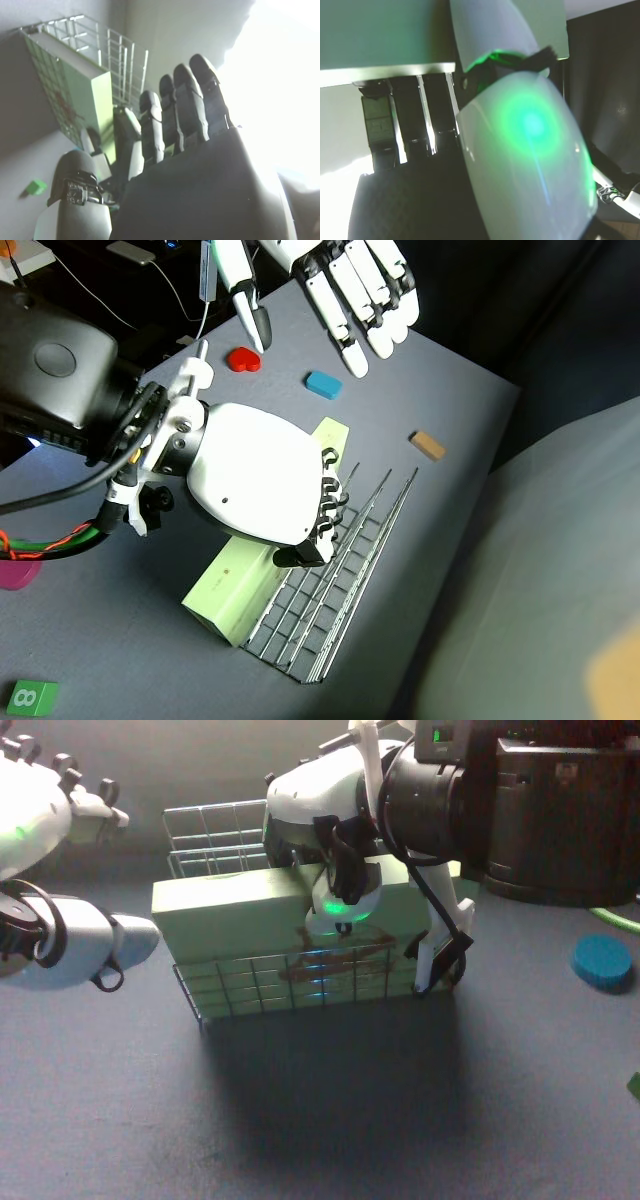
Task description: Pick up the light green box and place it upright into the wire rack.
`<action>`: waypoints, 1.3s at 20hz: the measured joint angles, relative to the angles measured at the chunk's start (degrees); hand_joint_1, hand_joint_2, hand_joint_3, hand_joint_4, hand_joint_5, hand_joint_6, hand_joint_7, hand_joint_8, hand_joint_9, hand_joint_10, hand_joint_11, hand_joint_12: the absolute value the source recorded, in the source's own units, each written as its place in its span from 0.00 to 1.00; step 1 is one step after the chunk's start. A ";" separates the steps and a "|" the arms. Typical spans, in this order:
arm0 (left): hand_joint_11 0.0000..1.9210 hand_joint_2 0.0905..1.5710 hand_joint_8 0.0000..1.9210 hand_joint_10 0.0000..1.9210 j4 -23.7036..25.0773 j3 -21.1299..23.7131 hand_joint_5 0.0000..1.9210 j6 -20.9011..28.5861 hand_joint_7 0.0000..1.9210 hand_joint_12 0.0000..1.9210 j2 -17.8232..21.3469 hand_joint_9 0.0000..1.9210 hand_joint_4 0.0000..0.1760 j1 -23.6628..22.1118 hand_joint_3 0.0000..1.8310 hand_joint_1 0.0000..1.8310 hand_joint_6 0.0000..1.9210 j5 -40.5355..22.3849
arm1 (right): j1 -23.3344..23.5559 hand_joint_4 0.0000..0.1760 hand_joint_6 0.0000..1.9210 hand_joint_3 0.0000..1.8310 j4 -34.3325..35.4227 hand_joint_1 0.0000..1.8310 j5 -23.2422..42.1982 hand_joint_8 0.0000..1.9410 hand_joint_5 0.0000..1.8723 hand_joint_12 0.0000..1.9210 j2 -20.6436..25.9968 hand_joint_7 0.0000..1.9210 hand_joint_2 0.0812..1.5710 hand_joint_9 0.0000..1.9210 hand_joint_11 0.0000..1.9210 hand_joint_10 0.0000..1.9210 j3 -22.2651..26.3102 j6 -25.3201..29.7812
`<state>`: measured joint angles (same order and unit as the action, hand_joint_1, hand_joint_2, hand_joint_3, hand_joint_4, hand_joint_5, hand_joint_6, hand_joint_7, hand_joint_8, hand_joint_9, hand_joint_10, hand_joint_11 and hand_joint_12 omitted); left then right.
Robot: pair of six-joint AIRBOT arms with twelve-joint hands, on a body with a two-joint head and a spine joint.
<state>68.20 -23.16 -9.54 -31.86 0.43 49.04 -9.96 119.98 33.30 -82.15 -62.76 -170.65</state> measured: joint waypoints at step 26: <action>0.00 0.77 0.00 0.00 3.10 1.77 0.16 6.62 0.13 0.31 -6.58 0.12 0.33 3.08 0.00 0.05 0.00 2.36 | 9.49 0.03 0.00 0.00 -1.20 0.24 -2.71 0.00 0.06 0.40 27.04 0.07 0.55 0.07 0.00 0.00 22.91 -1.95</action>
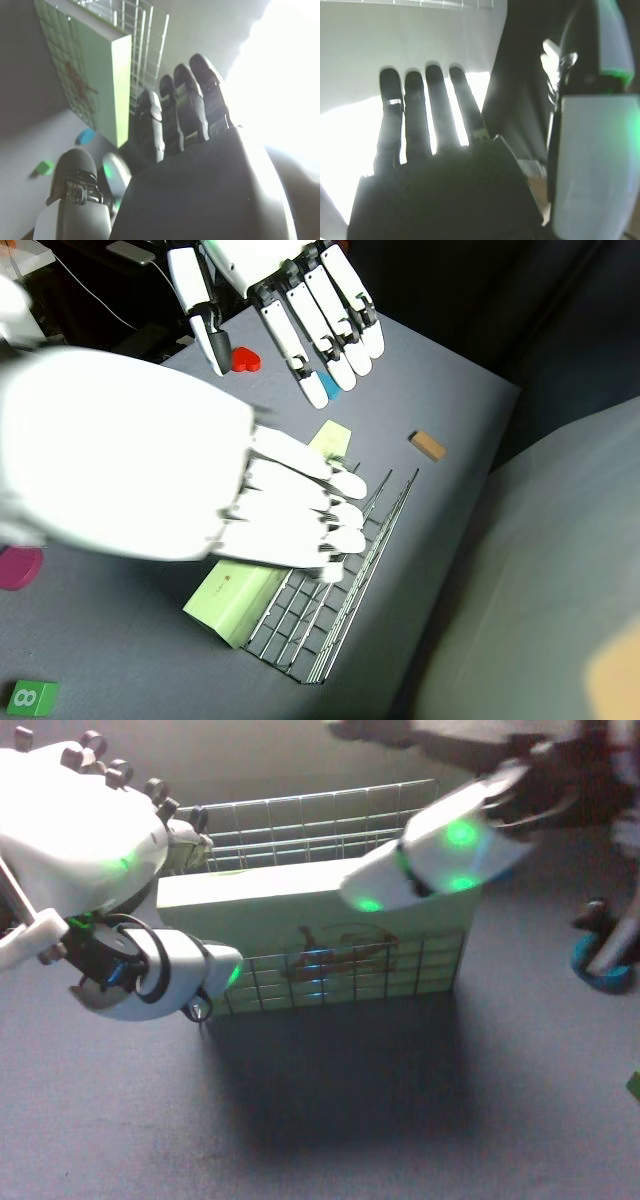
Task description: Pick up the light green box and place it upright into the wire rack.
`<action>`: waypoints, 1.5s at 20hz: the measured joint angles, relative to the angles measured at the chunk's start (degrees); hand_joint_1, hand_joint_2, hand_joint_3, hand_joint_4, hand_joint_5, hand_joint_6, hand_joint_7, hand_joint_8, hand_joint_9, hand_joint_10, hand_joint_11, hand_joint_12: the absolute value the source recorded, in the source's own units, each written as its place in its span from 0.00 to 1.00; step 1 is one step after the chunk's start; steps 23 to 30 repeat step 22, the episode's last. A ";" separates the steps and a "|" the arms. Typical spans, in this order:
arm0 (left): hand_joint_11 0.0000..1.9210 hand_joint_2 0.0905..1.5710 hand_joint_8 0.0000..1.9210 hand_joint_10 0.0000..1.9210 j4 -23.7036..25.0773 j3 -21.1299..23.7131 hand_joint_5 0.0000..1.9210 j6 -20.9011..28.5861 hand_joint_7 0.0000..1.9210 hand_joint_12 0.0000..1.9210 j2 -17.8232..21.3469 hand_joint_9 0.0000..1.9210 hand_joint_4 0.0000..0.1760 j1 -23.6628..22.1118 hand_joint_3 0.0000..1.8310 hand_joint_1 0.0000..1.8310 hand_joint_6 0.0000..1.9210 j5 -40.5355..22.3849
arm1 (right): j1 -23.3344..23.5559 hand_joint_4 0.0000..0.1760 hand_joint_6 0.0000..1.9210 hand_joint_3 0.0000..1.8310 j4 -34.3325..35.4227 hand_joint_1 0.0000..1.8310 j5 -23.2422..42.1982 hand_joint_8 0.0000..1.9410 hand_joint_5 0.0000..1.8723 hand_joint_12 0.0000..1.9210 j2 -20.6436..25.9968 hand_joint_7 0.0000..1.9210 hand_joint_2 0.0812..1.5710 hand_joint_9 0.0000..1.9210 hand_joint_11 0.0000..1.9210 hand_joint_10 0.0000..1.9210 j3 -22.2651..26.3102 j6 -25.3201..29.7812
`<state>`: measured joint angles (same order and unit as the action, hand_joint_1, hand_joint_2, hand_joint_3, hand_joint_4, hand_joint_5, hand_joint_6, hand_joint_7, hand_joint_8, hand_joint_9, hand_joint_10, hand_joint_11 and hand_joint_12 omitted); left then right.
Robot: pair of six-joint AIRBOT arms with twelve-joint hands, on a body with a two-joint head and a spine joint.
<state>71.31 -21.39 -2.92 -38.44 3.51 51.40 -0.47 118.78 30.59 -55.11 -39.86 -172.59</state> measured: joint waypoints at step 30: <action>0.78 0.89 1.00 1.00 0.48 0.11 0.65 1.36 0.72 1.00 -2.08 0.73 0.00 -1.14 0.01 0.25 1.00 1.75 | -6.45 0.00 1.00 0.00 -10.40 0.42 -1.14 1.00 0.62 1.00 9.77 0.76 0.91 0.86 0.97 1.00 10.29 4.46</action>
